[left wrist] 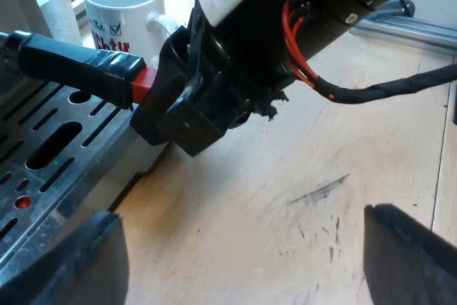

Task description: Grind coffee beans and then tamp

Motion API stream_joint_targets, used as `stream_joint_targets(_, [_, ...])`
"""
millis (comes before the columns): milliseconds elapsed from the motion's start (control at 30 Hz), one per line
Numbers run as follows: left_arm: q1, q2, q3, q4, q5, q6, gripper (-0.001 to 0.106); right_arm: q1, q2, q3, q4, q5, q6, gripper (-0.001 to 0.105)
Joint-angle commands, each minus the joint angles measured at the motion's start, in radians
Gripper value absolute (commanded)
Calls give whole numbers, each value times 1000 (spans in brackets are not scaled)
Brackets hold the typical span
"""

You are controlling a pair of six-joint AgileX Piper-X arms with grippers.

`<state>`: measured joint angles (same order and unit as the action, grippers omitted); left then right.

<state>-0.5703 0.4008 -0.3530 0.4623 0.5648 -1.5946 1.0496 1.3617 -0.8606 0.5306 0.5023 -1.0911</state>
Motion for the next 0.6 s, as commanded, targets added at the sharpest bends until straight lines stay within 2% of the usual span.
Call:
stream_joint_targets(33, [-4,0,-1,-11,0,7,70,11,-2,-10,-49,-27,10,0])
stream_joint_targets(233, [-4,0,-1,-11,0,7,70,38,-2,-10,-30,10,17,0])
stream_joint_targets(333, [-4,0,-1,-11,0,7,70,82,-2,-10,-24,77,21,0])
stream_joint_targets(500, [-4,0,-1,-11,0,7,70,98,-2,-10,11,95,80,0])
stream_joint_targets(600, [-4,0,-1,-11,0,7,70,108,-5,-10,34,111,80,0])
